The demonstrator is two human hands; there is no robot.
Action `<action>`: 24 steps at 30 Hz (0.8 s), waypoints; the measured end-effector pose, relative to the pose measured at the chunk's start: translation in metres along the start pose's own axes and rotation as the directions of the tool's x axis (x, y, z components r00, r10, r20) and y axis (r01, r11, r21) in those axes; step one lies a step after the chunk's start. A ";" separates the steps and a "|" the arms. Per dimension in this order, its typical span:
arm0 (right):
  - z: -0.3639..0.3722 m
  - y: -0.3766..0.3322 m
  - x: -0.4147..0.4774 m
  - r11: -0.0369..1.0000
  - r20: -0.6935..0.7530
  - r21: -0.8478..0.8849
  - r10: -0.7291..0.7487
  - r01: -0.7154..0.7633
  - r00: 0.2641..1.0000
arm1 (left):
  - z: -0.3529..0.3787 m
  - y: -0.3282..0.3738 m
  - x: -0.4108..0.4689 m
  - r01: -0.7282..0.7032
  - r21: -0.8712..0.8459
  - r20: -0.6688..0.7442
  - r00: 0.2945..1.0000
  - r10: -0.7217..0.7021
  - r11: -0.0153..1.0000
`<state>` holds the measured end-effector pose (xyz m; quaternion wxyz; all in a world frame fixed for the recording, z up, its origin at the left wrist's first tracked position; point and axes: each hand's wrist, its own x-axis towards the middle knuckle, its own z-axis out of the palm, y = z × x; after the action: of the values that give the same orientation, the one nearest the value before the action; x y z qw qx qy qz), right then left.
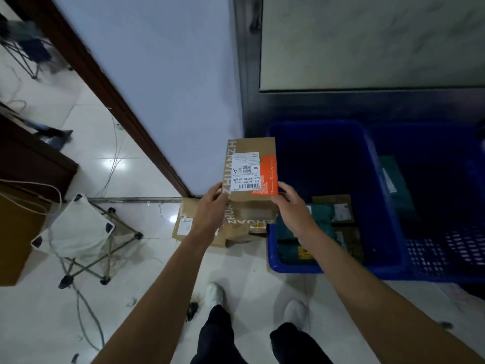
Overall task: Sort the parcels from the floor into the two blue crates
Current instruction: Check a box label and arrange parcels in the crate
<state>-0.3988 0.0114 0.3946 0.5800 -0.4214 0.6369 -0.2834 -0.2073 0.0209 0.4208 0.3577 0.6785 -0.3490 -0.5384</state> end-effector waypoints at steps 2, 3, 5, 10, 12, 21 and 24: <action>-0.029 -0.006 -0.013 0.999 -0.029 0.020 -0.026 0.026 0.999 | 0.023 0.017 -0.018 -0.020 0.001 0.020 1.000 0.020 1.000; -0.044 -0.008 -0.019 0.999 -0.044 0.031 -0.043 0.044 0.998 | 0.036 0.024 -0.024 -0.033 0.010 0.029 0.999 0.032 0.999; -0.072 -0.012 -0.029 0.996 -0.072 0.048 -0.078 0.082 0.994 | 0.061 0.038 -0.032 -0.061 0.010 0.046 0.997 0.060 0.998; -0.130 -0.016 -0.053 0.988 -0.149 0.084 -0.115 0.128 0.982 | 0.118 0.069 -0.047 -0.076 -0.018 0.105 0.991 0.077 0.997; -0.149 -0.015 -0.058 0.987 -0.193 0.099 -0.109 0.130 0.975 | 0.136 0.074 -0.046 -0.078 -0.013 0.141 0.987 0.079 0.997; -0.208 -0.010 -0.066 0.969 -0.411 0.211 -0.029 0.126 0.911 | 0.203 0.091 -0.023 -0.119 0.023 0.291 0.951 0.107 0.993; -0.224 -0.011 -0.067 0.959 -0.489 0.221 -0.048 0.177 0.871 | 0.222 0.093 -0.016 -0.169 0.056 0.364 0.921 0.137 0.984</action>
<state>-0.6176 0.0356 0.4753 0.4369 -0.2959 0.6920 -0.4927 -0.4358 -0.0368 0.4722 0.2992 0.5543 -0.4832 -0.6080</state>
